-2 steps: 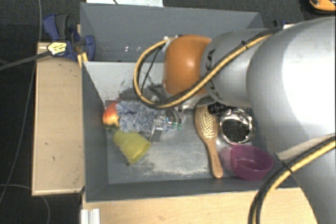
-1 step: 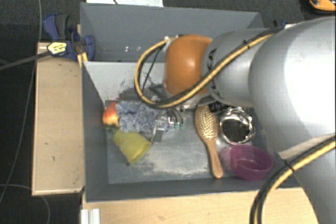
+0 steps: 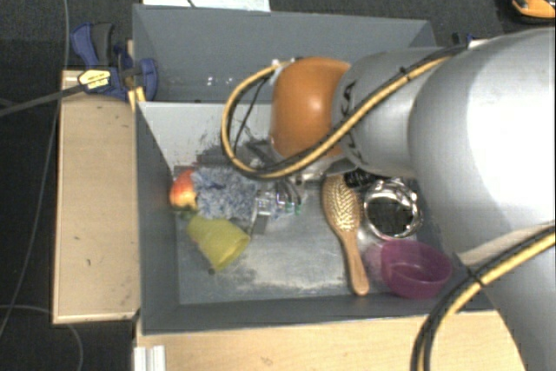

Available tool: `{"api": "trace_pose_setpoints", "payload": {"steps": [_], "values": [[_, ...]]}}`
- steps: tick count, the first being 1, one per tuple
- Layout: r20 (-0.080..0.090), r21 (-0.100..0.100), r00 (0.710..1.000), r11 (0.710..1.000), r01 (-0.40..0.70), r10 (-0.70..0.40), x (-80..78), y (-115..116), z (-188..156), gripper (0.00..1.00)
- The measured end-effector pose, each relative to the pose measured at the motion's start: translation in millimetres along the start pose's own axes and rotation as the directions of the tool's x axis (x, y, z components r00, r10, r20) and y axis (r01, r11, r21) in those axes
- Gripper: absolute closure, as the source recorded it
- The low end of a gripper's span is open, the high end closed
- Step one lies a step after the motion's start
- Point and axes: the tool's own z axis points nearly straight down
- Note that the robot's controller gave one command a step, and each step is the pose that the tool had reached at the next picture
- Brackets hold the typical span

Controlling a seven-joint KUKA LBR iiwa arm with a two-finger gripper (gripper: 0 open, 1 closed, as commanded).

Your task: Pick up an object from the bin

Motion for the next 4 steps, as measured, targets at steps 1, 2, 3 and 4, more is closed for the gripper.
{"api": "trace_pose_setpoints", "payload": {"steps": [1, 2, 3, 4], "values": [[0.001, 0.001, 1.000, 1.000, 0.025, -0.025, -0.5, -1.2, -0.6, 1.00], [0.001, 0.001, 1.000, 1.000, 0.025, -0.025, -0.5, -1.2, -0.6, 1.00], [-0.010, 0.004, 1.000, 1.000, 0.024, -0.024, 2.7, -2.3, -25.4, 1.00], [-0.002, 0.001, 1.000, 1.000, 0.023, -0.023, 0.3, -1.3, -63.8, 1.00]]}}
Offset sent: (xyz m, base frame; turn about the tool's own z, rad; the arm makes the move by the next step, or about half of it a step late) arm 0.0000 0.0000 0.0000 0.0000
